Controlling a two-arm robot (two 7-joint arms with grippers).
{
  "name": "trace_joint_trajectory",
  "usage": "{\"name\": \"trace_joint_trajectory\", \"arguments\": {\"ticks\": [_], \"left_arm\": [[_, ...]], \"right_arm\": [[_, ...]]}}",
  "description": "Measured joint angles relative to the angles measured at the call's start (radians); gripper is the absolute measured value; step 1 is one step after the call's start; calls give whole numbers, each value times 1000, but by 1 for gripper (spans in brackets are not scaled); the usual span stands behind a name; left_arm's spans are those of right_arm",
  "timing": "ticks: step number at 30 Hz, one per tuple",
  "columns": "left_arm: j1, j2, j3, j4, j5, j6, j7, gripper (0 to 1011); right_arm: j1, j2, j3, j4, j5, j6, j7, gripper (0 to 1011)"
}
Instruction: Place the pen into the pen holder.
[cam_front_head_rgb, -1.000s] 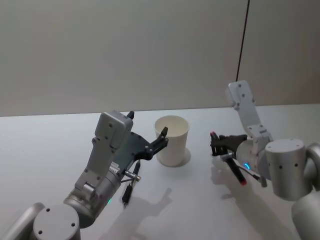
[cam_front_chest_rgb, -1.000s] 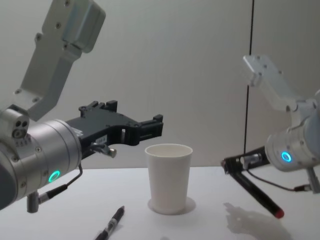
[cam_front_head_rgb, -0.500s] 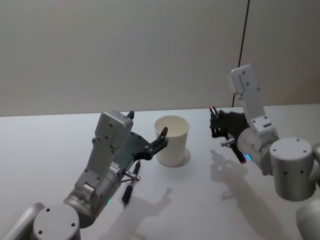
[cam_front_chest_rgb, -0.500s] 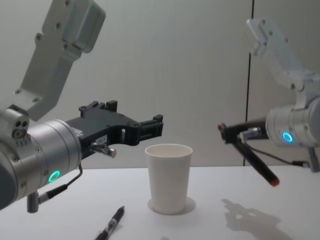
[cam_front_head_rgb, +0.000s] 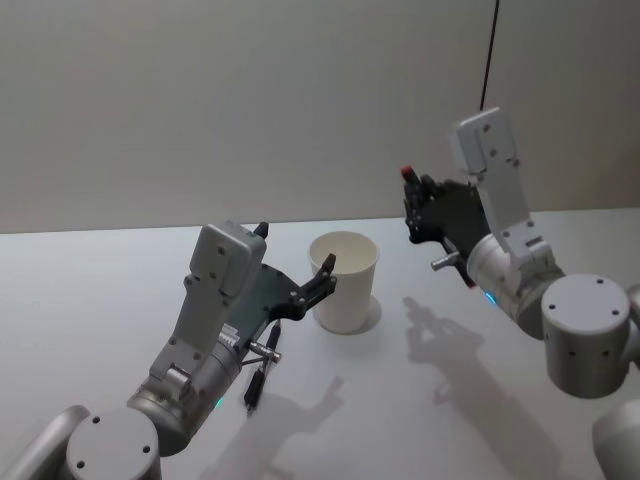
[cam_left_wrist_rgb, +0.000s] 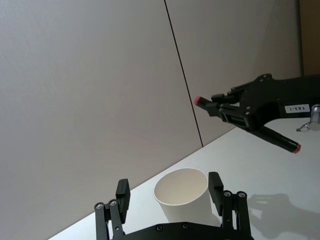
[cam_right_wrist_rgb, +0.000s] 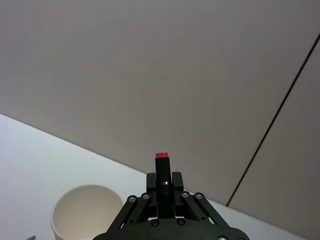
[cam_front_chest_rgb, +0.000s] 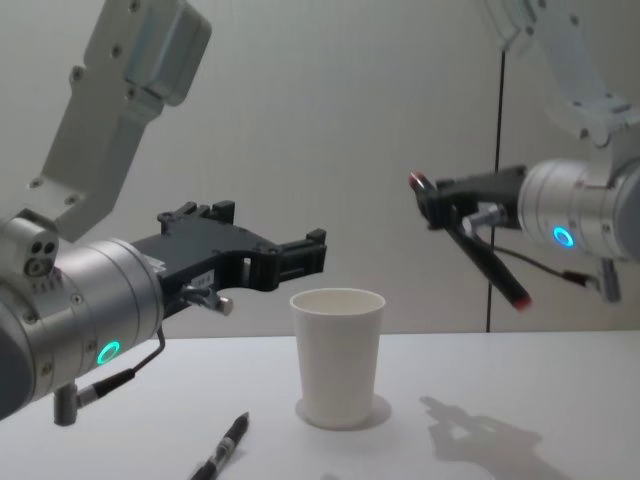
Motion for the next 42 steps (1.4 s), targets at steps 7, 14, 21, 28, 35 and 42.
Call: {"name": "trace_joint_trajectory", "arguments": {"ticks": [7, 14, 21, 28, 35, 42], "left_arm": [[0, 0, 0, 0, 0, 0, 0, 1000], [0, 0, 0, 0, 0, 0, 0, 1000], [0, 0, 0, 0, 0, 0, 0, 1000], [0, 0, 0, 0, 0, 0, 0, 1000], [0, 0, 0, 0, 0, 0, 0, 1000], [0, 0, 0, 0, 0, 0, 0, 1000]], "right_arm": [[17, -2, -9, 14, -18, -140, 44, 167], [53, -15, -21, 63, -37, -269, 92, 167], [125, -47, -40, 170, -68, -399, 129, 166], [178, -71, -55, 256, -95, -453, 133, 167], [213, -89, -66, 322, -121, -469, 114, 167], [237, -102, -75, 378, -131, -477, 96, 167]]}}
